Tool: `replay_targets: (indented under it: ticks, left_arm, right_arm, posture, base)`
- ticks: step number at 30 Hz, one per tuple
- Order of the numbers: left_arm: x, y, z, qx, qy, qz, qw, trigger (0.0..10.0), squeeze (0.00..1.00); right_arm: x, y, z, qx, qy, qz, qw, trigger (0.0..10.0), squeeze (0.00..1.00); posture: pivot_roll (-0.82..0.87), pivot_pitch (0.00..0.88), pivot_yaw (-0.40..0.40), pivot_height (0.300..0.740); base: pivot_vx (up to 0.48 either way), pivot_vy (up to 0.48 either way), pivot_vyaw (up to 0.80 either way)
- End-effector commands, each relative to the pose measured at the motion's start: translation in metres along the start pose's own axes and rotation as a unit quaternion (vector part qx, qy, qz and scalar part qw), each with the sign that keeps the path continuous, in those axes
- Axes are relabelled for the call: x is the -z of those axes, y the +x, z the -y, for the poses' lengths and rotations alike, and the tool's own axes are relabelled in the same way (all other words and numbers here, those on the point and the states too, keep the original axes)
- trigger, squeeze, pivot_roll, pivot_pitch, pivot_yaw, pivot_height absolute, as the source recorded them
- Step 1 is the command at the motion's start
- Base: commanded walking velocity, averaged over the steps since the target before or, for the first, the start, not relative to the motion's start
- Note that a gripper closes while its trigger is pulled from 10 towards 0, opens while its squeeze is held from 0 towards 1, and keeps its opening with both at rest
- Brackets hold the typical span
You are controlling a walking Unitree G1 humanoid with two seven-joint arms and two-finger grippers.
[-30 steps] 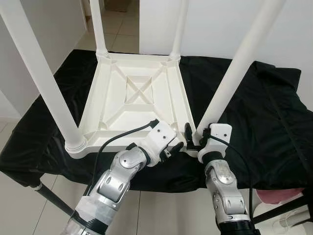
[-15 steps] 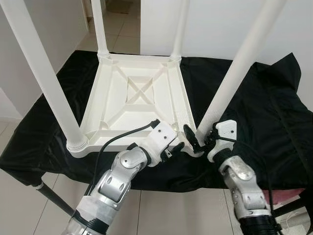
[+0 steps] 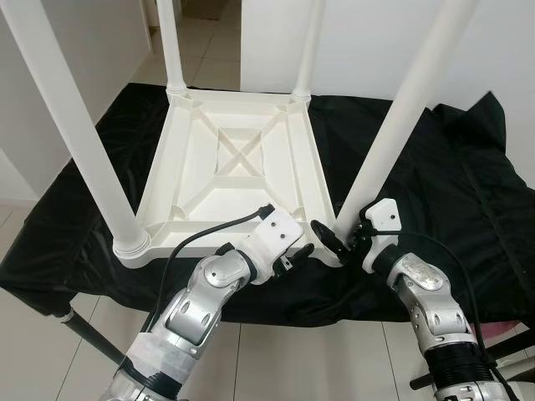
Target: Building children table
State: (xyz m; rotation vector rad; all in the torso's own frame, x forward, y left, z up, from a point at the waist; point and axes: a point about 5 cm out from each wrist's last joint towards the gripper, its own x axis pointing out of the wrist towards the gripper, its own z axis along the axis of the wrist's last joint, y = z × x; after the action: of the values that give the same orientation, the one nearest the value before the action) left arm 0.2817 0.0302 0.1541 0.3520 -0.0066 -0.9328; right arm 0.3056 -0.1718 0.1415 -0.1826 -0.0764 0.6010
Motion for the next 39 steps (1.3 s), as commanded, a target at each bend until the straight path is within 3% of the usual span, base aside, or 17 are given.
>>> replay_targets:
  ticks: [1, 7, 8, 10, 11, 20, 26, 35, 36, 37, 39]
  left_arm:
    - [0.0, 0.0, 0.003, 0.009, 0.008, -0.003, 1.0, 10.0, 0.0]
    - [-0.001, -0.001, -0.002, -0.002, 0.013, -0.004, 1.0, 10.0, 0.0]
    - [-0.002, -0.001, -0.002, -0.002, 0.013, -0.003, 1.0, 10.0, 0.0]
    - [-0.003, 0.0, -0.003, -0.003, 0.013, -0.002, 1.0, 10.0, 0.0]
    - [-0.002, 0.001, -0.002, -0.003, 0.013, -0.002, 1.0, 10.0, 0.0]
    - [-0.006, 0.006, -0.003, 0.003, 0.015, 0.005, 1.0, 10.0, 0.0]
    - [-0.008, 0.006, -0.005, 0.002, 0.018, 0.006, 1.0, 10.0, 0.0]
    - [-0.003, 0.006, -0.007, -0.002, 0.018, 0.001, 1.0, 10.0, 0.0]
    - [-0.004, 0.005, -0.006, 0.003, 0.016, 0.004, 1.0, 10.0, 0.0]
    - [-0.004, 0.005, -0.006, 0.003, 0.016, 0.004, 1.0, 10.0, 0.0]
    - [-0.005, 0.003, -0.007, 0.01, 0.011, 0.008, 1.0, 10.0, 0.0]
  right_arm:
    - [0.0, 0.001, 0.001, -0.012, -0.004, -0.004, 1.0, 0.0, 0.0]
    - [0.002, 0.0, 0.002, -0.039, 0.003, -0.009, 0.999, 0.0, 0.0]
    - [0.002, -0.001, 0.0, -0.043, 0.004, -0.009, 0.999, 2.4, 0.0]
    - [0.002, -0.001, 0.0, -0.05, 0.004, -0.008, 0.999, 2.4, 0.0]
    - [0.003, -0.001, 0.001, -0.044, 0.005, -0.008, 0.999, 10.0, 0.0]
    - [-0.004, -0.006, 0.002, 0.036, 0.023, 0.02, 0.999, 10.0, 0.0]
    - [0.004, -0.008, -0.002, 0.101, 0.016, -0.008, 0.995, 10.0, 0.0]
    - [0.005, -0.013, -0.008, 0.167, 0.028, -0.005, 0.986, 10.0, 0.0]
    - [0.002, -0.015, -0.009, 0.214, 0.039, 0.003, 0.976, 10.0, 0.0]
    - [0.002, -0.015, -0.009, 0.214, 0.039, 0.003, 0.976, 10.0, 0.0]
    - [0.0, -0.016, -0.014, 0.264, 0.054, 0.007, 0.963, 10.0, 0.0]
  posture:
    - [0.0, 0.095, -0.043, 0.74]
    - [0.0, 0.099, -0.047, 0.74]
    - [-0.01, 0.1, -0.046, 0.74]
    - [-0.01, 0.1, -0.046, 0.74]
    - [-0.01, 0.098, -0.039, 0.74]
    - [-0.04, 0.096, -0.026, 0.74]
    - [-0.03, 0.101, -0.025, 0.74]
    - [-0.05, 0.101, -0.017, 0.74]
    - [-0.05, 0.103, -0.02, 0.74]
    - [-0.05, 0.103, -0.02, 0.74]
    - [-0.05, 0.106, -0.017, 0.74]
  base:
    - [0.0, 0.0, 0.0]
    - [0.0, 0.0, 0.0]
    - [0.0, 0.0, 0.0]
    - [0.0, 0.0, 0.0]
    - [0.0, 0.0, 0.0]
    - [0.0, 0.0, 0.0]
    - [0.0, 0.0, 0.0]
    - [0.0, 0.0, 0.0]
    - [0.0, 0.0, 0.0]
    - [0.0, 0.0, 0.0]
    - [0.0, 0.0, 0.0]
